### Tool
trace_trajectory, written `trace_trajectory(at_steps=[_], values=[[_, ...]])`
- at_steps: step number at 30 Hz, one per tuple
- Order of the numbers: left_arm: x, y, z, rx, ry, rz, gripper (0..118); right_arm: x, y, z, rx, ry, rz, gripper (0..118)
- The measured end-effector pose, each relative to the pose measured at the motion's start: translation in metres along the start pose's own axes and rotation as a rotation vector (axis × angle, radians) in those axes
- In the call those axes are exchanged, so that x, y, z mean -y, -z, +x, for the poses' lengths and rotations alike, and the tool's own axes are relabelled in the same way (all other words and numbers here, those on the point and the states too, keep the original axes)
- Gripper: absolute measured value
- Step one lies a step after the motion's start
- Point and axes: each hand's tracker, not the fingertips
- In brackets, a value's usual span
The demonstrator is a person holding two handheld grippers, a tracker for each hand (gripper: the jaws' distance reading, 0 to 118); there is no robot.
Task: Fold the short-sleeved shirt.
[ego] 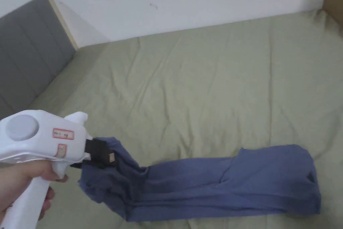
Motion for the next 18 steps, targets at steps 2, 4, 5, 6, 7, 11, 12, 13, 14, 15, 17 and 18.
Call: trace_trajectory(at_steps=[2,4,5,6,7,11,12,13,14,15,17,18], values=[[-0.011,0.023,0.027,0.012,0.056,-0.02,7,0.003,0.001,0.003,0.004,-0.01,-0.002,0],[-0.01,0.05,0.058,0.001,0.061,-0.058,7,0.007,-0.001,0.009,0.001,-0.012,-0.002,0],[-0.011,0.066,0.069,0.011,0.069,-0.082,7,0.008,0.0,0.008,-0.002,-0.008,0.0,0],[-0.011,0.08,0.077,0.019,0.072,-0.099,7,0.009,0.0,0.009,0.001,-0.001,0.0,0],[-0.013,0.099,0.088,0.019,0.073,-0.124,7,0.01,0.0,0.01,0.003,0.004,-0.001,0],[-0.016,0.155,0.112,0.002,0.079,-0.19,23,0.0,-0.006,-0.014,0.021,0.011,-0.014,0],[-0.018,0.16,0.113,0.027,0.067,-0.191,50,0.001,-0.003,-0.014,0.016,0.014,-0.02,0],[-0.02,0.16,0.112,0.064,0.016,-0.172,77,-0.003,-0.003,-0.019,0.013,0.006,-0.03,0],[-0.019,0.156,0.115,0.118,-0.031,-0.157,99,-0.003,-0.002,-0.021,0.017,-0.009,-0.04,0],[-0.017,0.149,0.116,0.177,-0.063,-0.157,109,-0.003,0.0,-0.022,0.023,-0.021,-0.044,0],[-0.02,0.128,0.105,0.329,-0.108,-0.141,107,-0.006,-0.001,-0.025,0.024,-0.024,-0.047,0],[-0.02,0.118,0.097,0.369,-0.122,-0.116,108,-0.006,0.0,-0.026,0.02,-0.016,-0.05,0]])
